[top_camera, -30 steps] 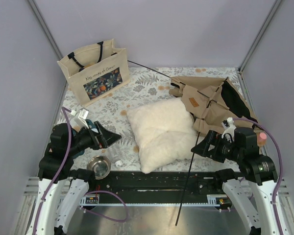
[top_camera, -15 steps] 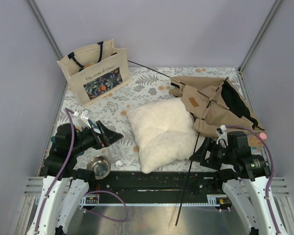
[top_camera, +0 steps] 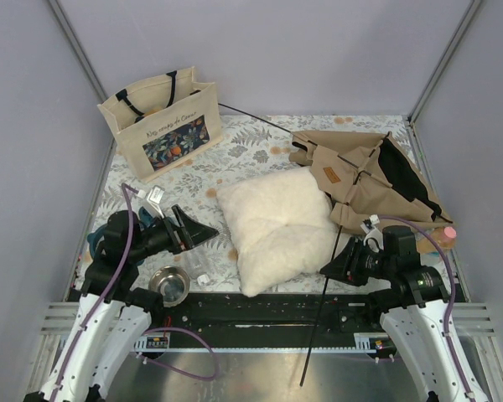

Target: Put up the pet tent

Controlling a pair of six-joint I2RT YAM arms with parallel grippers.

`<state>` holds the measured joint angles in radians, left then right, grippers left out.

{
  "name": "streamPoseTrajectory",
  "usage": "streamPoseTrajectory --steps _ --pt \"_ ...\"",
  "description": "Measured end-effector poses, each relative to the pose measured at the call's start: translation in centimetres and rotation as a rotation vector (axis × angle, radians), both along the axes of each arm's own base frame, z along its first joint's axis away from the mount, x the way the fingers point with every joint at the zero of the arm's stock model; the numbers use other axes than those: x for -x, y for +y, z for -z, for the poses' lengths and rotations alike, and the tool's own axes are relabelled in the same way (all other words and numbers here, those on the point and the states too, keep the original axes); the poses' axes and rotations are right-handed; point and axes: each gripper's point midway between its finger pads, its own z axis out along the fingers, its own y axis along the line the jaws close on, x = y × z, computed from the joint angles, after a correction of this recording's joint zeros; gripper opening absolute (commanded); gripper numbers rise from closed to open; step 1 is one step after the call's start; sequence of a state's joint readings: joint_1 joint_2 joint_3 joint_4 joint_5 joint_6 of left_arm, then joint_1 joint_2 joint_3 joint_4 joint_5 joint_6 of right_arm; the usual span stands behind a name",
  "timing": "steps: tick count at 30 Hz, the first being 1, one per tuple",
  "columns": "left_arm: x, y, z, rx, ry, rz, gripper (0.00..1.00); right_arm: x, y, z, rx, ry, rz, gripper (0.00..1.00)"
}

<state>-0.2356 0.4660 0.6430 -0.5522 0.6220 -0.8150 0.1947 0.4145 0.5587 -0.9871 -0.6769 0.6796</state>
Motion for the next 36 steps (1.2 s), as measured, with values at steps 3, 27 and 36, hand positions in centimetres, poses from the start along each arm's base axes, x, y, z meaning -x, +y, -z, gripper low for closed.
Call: streamPoseTrajectory --steps 3,27,36 --pt "0.5 -1.1 -0.1 0.024 0.000 0.046 0.99 -0.5 0.1 -0.2 -0.009 -0.018 0.006 0.26" --pt "9.8 -17.8 1.5 0.030 -0.015 0.507 0.99 -3.5 0.6 -8.0 -0.128 -0.137 0.146 0.00" --pt "10.6 -21.1 -2.3 0.164 -0.086 0.512 0.99 -4.2 0.6 -9.0 -0.146 -0.153 0.168 0.00"
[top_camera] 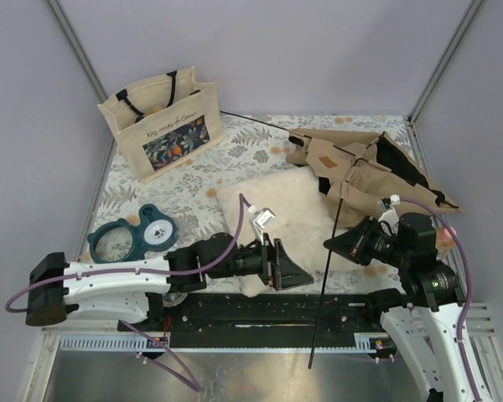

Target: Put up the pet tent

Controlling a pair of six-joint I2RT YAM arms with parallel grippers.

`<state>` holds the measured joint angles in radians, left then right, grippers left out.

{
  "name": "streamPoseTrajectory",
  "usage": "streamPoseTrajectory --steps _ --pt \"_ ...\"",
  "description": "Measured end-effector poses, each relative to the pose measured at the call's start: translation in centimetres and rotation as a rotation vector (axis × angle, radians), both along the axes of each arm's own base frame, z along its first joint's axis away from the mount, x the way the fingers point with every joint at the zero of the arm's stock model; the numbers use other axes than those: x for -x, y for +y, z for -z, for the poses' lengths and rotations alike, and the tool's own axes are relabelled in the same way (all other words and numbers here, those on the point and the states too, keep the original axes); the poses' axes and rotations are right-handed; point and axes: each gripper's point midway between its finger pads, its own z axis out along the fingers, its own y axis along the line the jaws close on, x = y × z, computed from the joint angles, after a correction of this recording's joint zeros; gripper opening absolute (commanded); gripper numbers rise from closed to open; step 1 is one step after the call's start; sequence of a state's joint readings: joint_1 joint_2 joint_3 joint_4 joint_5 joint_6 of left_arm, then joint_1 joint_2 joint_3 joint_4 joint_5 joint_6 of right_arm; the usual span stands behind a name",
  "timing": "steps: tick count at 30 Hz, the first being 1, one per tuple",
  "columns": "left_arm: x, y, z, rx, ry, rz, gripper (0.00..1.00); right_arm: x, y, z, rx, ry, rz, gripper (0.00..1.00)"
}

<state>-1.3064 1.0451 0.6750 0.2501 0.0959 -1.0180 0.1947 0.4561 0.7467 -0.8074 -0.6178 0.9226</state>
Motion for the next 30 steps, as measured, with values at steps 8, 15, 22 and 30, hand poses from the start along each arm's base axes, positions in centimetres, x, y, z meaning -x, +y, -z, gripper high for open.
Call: streamPoseTrajectory --steps 8,15,22,30 --pt "2.4 -4.6 -1.2 -0.012 -0.010 0.087 0.70 -0.2 0.0 0.0 -0.034 -0.008 0.031 0.00" --pt "3.0 -5.0 0.1 -0.085 -0.015 0.098 0.57 -0.5 0.1 0.2 -0.051 0.005 0.044 0.00" --pt "2.7 -5.6 1.3 -0.138 -0.014 0.090 0.13 -0.5 0.1 0.1 -0.054 0.008 0.044 0.00" --pt "2.4 -6.4 4.0 -0.249 0.033 0.078 0.00 -0.6 -0.2 0.7 -0.014 -0.012 0.042 0.88"
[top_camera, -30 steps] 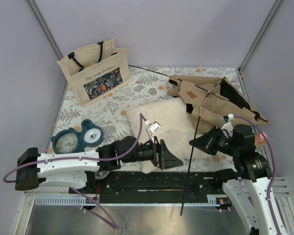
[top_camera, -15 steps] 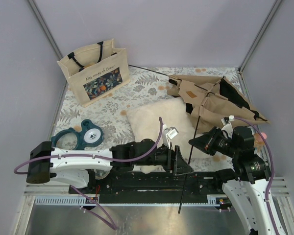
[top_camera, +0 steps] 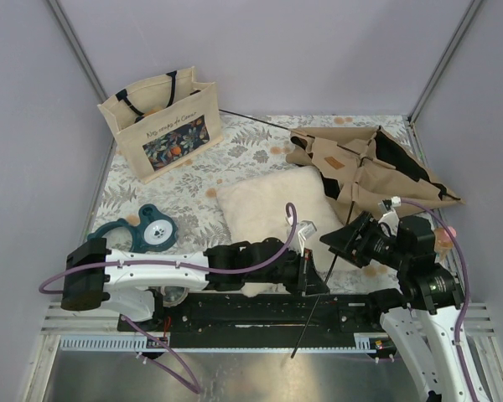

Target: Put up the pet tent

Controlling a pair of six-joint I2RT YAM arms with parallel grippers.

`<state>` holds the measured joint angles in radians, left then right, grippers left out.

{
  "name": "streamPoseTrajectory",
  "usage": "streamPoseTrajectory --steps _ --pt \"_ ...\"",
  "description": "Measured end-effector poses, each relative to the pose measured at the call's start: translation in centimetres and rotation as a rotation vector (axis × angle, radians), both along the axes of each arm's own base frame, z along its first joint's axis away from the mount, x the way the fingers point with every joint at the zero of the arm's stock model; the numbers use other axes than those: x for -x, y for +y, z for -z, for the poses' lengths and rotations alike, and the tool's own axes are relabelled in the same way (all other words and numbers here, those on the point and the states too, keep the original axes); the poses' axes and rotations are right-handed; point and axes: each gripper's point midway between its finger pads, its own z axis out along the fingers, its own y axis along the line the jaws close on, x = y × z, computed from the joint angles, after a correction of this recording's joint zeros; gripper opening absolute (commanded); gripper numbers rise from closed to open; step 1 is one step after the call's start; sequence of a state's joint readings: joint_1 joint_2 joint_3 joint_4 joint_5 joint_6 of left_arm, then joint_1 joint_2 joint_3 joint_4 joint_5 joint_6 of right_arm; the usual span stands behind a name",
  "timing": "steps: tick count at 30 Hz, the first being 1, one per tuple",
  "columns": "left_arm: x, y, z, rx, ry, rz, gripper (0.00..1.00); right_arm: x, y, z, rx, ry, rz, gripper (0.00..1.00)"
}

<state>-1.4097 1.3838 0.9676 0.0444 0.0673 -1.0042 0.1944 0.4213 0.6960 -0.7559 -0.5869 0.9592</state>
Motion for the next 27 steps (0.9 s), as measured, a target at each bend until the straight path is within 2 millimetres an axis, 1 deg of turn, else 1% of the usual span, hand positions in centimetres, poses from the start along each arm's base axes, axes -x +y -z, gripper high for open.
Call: streamPoseTrajectory --steps 2,3,6,9,13,15,17,21,25,27 --pt "0.0 -0.1 -0.2 0.003 0.001 0.000 0.00 0.3 -0.2 -0.1 0.028 -0.019 -0.008 0.97" --pt "0.0 -0.2 -0.4 0.005 0.000 -0.002 0.00 0.5 -0.4 -0.4 0.037 -0.028 -0.002 0.99" --pt "-0.2 -0.3 -0.8 0.013 -0.004 -0.016 0.00 1.4 -1.1 -1.4 0.083 -0.070 0.003 1.00" --pt "-0.6 -0.5 -1.1 0.017 -0.010 -0.036 0.00 2.5 -1.7 -1.9 0.131 -0.101 -0.006 1.00" --pt "-1.3 -0.4 -0.9 0.011 -0.044 -0.066 0.00 4.2 -2.5 -1.1 0.186 -0.144 -0.011 1.00" --pt "-1.8 -0.2 -0.8 -0.001 -0.071 -0.080 0.00 5.6 -2.8 -0.8 0.189 -0.186 -0.015 0.99" --pt "-2.1 0.0 -0.8 -0.007 -0.092 -0.089 0.00 6.9 -2.8 -0.6 0.174 -0.215 -0.034 0.99" --pt "-2.7 0.1 -1.3 -0.002 -0.138 -0.104 0.00 8.3 -2.3 -0.5 0.147 -0.232 -0.080 0.98" --pt "-3.1 -0.1 -1.9 0.021 -0.157 -0.121 0.00 9.8 -1.8 -1.0 0.107 -0.277 -0.132 0.98" --pt "-3.2 -0.4 -2.4 0.041 -0.161 -0.125 0.00 10.5 -1.5 -0.9 0.085 -0.292 -0.158 0.99"
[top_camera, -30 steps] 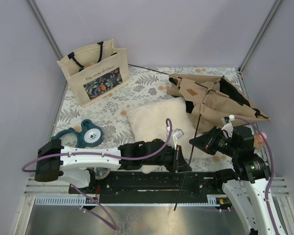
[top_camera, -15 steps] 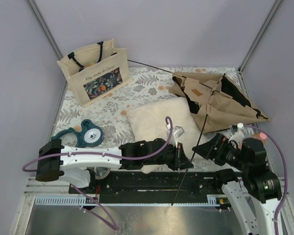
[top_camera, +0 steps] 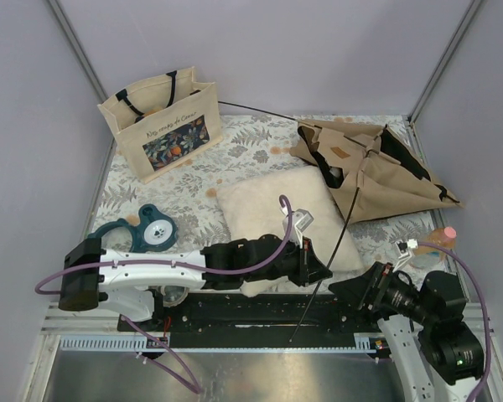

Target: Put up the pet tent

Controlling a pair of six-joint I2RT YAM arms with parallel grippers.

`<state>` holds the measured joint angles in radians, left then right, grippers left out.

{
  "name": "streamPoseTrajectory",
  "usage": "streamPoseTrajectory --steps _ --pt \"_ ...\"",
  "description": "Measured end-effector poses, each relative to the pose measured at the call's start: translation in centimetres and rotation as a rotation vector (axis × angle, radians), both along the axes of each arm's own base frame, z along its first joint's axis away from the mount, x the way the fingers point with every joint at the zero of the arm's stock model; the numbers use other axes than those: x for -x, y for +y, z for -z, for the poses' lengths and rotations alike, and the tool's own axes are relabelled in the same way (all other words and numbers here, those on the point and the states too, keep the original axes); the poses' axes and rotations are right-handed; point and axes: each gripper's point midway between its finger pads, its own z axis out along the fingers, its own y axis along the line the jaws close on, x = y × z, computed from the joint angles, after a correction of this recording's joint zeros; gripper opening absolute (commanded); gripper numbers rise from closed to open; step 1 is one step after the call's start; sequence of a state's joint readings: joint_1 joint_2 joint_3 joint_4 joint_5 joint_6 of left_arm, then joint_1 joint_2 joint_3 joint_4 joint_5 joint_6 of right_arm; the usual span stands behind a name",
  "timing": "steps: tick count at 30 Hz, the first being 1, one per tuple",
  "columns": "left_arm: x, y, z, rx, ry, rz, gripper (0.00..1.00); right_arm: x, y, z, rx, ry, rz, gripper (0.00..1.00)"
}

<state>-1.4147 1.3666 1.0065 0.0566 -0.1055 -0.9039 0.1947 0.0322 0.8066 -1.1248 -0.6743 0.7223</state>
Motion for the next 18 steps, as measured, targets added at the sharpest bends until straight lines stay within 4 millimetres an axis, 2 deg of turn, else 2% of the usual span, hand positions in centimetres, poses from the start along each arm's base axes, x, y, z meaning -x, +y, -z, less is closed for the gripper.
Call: streamPoseTrajectory --steps 6,12,18 --pt "-0.2 -1.4 -0.8 0.049 -0.006 0.001 0.00 0.5 0.6 1.1 -0.017 0.028 -0.052 1.00" --pt "-0.3 -2.6 0.0 0.057 -0.005 0.006 0.00 0.5 0.9 2.5 -0.017 0.075 -0.079 0.99" --pt "0.0 -3.1 0.3 0.058 -0.014 0.028 0.00 1.1 1.1 1.9 -0.009 0.018 -0.132 0.98"
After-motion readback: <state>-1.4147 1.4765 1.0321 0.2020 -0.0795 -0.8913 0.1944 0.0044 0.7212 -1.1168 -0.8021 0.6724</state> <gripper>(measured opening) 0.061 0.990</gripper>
